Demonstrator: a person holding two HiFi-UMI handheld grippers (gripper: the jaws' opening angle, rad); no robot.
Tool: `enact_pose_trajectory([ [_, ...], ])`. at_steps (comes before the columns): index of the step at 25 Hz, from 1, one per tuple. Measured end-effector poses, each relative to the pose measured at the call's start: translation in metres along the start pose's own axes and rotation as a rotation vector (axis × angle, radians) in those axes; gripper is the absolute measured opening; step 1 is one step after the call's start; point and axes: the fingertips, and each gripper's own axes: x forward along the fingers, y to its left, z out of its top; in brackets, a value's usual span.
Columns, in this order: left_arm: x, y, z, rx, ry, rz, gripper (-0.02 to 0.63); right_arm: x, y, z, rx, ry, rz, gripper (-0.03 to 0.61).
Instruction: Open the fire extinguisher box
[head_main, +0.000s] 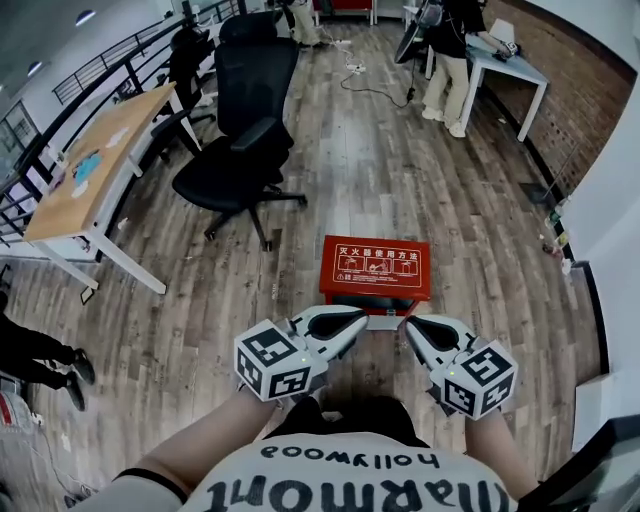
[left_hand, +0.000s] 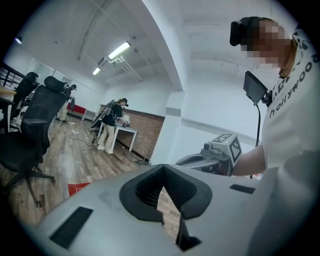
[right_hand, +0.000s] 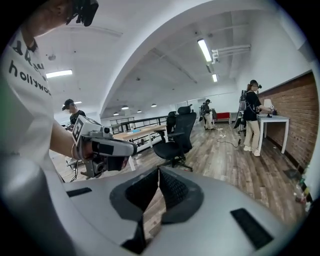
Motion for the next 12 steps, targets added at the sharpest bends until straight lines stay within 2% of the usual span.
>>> enact_pose_trajectory([
  [5,0.021,0.012,0.004,-0.011,-0.019,0.099,0.006,-0.002,-0.024,-0.004,-0.054,0.043,0.064,0.011],
  [12,0.062,0.013,0.000,-0.037,-0.068,0.241,0.007,-0.024,-0.087,-0.008,-0.090,0.071,0.103,0.011],
])
